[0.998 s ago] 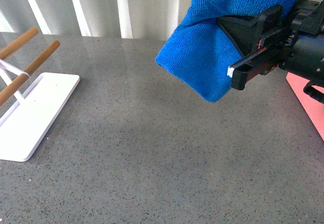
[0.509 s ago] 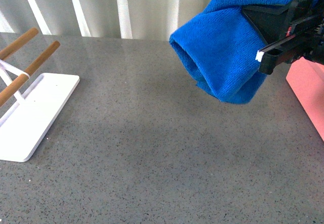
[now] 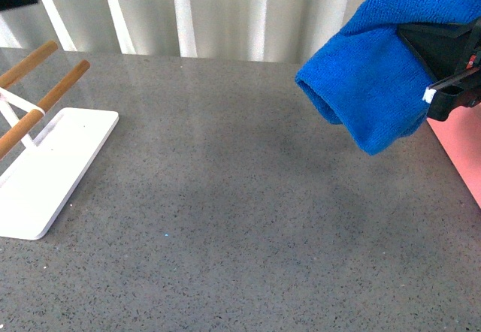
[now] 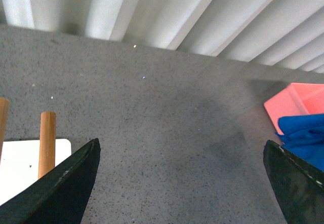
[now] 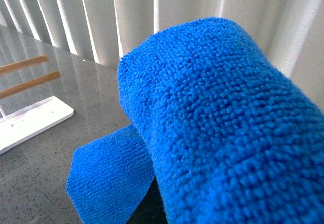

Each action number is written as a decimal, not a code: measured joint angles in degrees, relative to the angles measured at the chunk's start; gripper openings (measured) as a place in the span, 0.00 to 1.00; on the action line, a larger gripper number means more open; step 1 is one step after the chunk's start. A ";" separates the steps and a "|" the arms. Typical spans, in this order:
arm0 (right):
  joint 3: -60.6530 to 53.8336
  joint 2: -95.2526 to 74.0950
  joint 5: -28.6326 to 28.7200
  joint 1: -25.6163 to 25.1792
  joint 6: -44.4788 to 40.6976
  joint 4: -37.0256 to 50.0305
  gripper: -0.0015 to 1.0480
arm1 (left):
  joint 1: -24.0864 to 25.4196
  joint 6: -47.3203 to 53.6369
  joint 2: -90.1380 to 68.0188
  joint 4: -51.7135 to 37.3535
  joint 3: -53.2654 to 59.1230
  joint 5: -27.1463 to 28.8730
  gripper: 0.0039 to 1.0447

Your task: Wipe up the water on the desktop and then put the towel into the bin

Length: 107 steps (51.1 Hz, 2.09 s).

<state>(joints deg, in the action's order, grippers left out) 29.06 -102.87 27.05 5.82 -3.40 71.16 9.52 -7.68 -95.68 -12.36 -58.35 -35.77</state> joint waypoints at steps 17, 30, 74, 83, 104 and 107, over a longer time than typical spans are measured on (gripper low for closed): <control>0.04 0.00 -0.17 -1.55 -0.20 -0.63 0.04 | 8.66 5.18 16.44 -24.41 23.43 14.67 0.74; 0.04 -0.09 -0.42 -1.66 -0.42 -0.74 0.04 | 5.14 6.82 29.33 -36.54 40.54 21.49 0.36; 0.24 -2.40 -4.35 -0.07 -2.40 -3.52 0.04 | -9.42 7.30 64.85 -18.21 57.05 35.69 0.03; 0.37 -2.43 -4.92 0.74 -2.62 -4.35 0.04 | -9.44 7.28 71.84 -11.56 57.07 35.69 0.03; 0.74 -0.13 -8.41 2.14 -3.69 -8.85 0.04 | -9.42 7.30 82.05 -1.49 57.07 35.69 0.03; 0.96 -0.13 -8.81 2.40 -3.74 -9.11 0.04 | -9.42 7.30 82.93 -0.61 57.07 35.69 0.03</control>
<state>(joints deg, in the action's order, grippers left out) 30.02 -103.00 18.24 8.23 -7.14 62.04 0.10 -0.38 -12.75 -12.97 -1.28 -0.08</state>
